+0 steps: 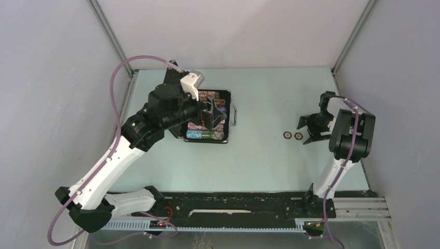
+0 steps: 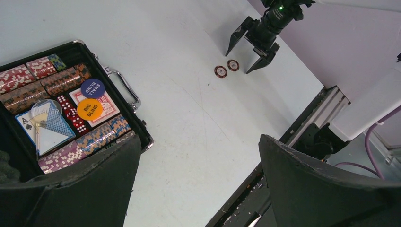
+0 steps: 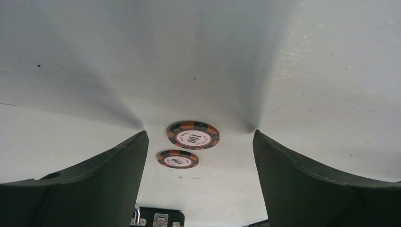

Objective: Pack up texas hold em set

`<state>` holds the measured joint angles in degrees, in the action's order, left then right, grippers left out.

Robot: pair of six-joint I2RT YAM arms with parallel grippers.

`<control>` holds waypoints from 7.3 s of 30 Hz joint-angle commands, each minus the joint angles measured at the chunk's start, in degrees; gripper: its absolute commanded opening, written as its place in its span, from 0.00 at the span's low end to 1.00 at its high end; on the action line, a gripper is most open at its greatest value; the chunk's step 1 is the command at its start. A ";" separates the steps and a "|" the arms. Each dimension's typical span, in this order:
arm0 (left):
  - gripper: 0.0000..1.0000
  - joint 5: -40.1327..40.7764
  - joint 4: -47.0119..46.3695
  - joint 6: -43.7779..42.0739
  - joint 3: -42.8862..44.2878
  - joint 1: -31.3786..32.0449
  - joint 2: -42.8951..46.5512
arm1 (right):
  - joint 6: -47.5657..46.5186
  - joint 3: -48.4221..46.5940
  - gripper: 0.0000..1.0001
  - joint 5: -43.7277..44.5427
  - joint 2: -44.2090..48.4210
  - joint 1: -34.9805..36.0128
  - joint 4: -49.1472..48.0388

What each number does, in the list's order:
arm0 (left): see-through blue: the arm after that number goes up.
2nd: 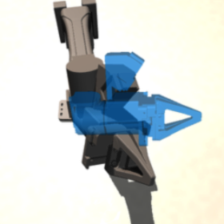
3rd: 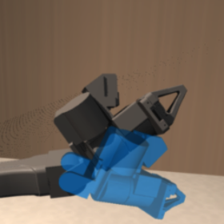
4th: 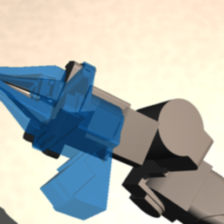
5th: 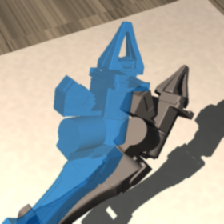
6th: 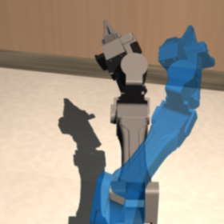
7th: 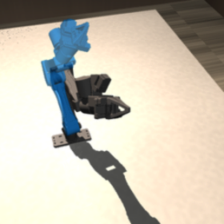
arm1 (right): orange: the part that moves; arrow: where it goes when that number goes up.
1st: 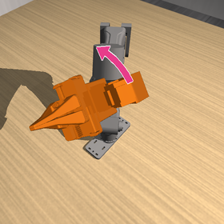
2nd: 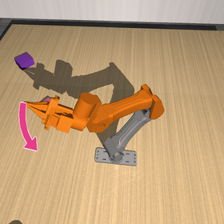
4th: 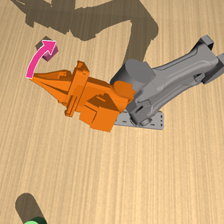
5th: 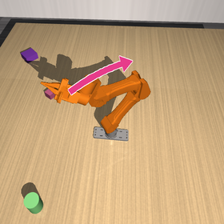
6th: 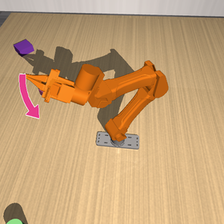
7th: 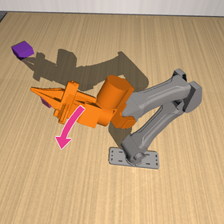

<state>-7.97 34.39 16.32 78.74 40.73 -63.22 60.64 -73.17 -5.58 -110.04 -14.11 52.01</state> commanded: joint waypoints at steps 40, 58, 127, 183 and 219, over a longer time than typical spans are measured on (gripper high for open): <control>1.00 -1.86 -1.67 0.80 -0.11 -0.22 1.89 | 9.56 2.03 0.45 3.26 1.35 3.55 -0.37; 1.00 -2.32 -2.04 1.09 -0.32 -0.22 1.64 | 7.81 2.06 0.40 2.01 6.32 7.90 -0.10; 1.00 -2.58 -2.05 1.09 -0.54 -0.21 1.24 | 11.87 -4.87 0.41 5.58 -6.75 13.89 5.14; 0.87 -9.99 -61.77 29.47 -41.19 2.05 -11.65 | 11.43 2.63 0.24 -3.98 17.44 39.02 3.55; 0.40 -10.51 -88.54 41.87 -38.73 4.45 -36.24 | 18.61 2.61 0.26 -4.95 22.76 40.76 -1.09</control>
<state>-19.99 -54.08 59.51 37.74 44.49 -100.07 77.78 -70.54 -10.63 -89.45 26.02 50.94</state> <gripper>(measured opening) 0.449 0.472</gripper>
